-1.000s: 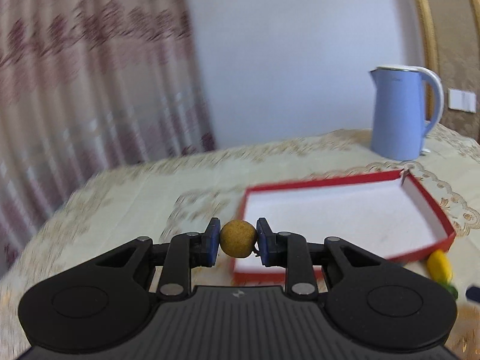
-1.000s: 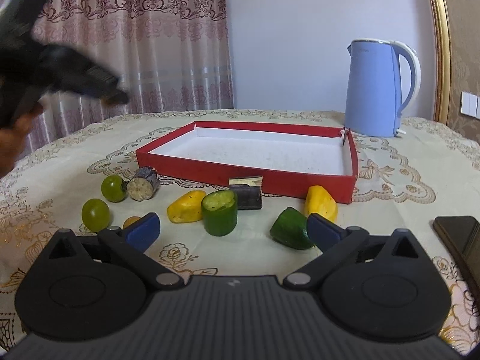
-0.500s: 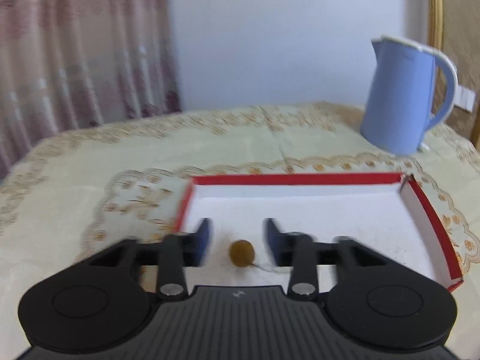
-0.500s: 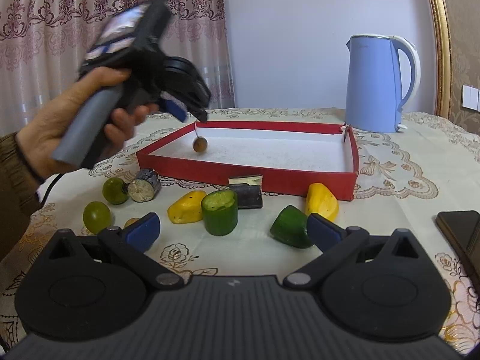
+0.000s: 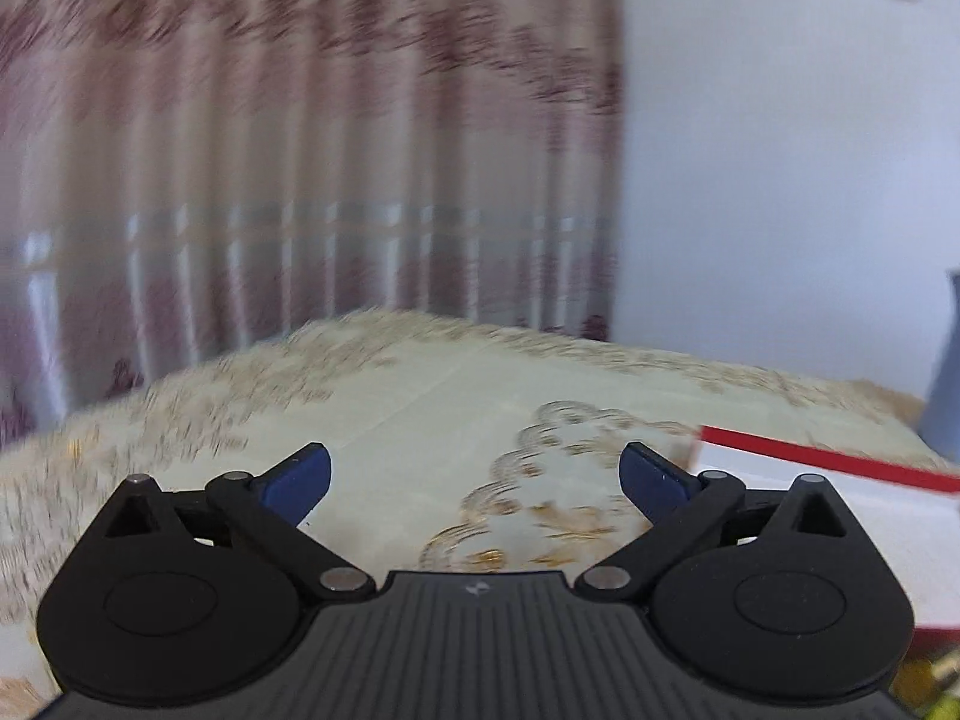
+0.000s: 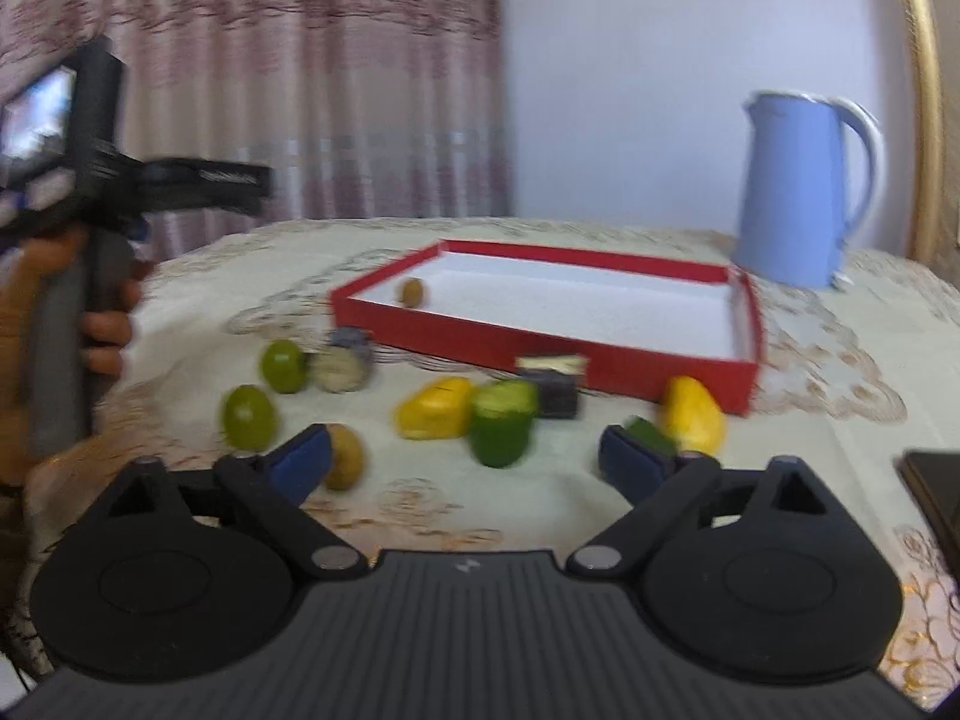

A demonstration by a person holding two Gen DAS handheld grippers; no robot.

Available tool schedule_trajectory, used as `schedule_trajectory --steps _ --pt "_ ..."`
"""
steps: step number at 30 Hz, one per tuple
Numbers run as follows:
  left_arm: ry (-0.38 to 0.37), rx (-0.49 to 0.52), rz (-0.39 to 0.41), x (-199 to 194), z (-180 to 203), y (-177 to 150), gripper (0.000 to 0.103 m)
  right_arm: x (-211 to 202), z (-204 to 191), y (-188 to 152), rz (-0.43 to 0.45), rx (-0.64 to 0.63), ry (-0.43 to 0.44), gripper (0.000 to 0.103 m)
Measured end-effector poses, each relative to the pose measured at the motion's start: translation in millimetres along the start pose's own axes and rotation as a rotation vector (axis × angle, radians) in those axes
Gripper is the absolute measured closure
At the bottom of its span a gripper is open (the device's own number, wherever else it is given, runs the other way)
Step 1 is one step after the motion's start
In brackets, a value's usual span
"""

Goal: Organize fruits
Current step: 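Lift the left gripper away while the right gripper grasps a large brown longan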

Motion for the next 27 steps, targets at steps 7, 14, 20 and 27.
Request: schedule_trajectory --steps 7,14,20,27 --pt "-0.042 -0.185 -0.092 22.3 -34.6 -12.5 0.000 11.7 -30.4 4.2 -0.045 -0.078 0.036 0.046" --pt "-0.083 -0.146 -0.066 18.9 -24.0 -12.7 0.000 25.9 -40.7 2.9 -0.091 -0.087 0.059 0.062" --pt "-0.108 -0.058 -0.069 15.0 -12.4 -16.1 0.000 34.4 -47.7 3.7 -0.110 -0.090 0.071 0.063" --pt "-0.115 -0.019 -0.075 15.2 -12.5 -19.1 0.000 43.9 -48.5 2.0 -0.156 -0.084 0.075 0.076"
Point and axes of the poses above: each gripper's, at about its wrist camera, not at the fingertips, and x roughly the way its jaws point, z to its right, y to its top, the point moved 5 cm from there along x, roughly the way its jaws point, and after that the axes turned 4 degrees about y, right-handed, at the moved point
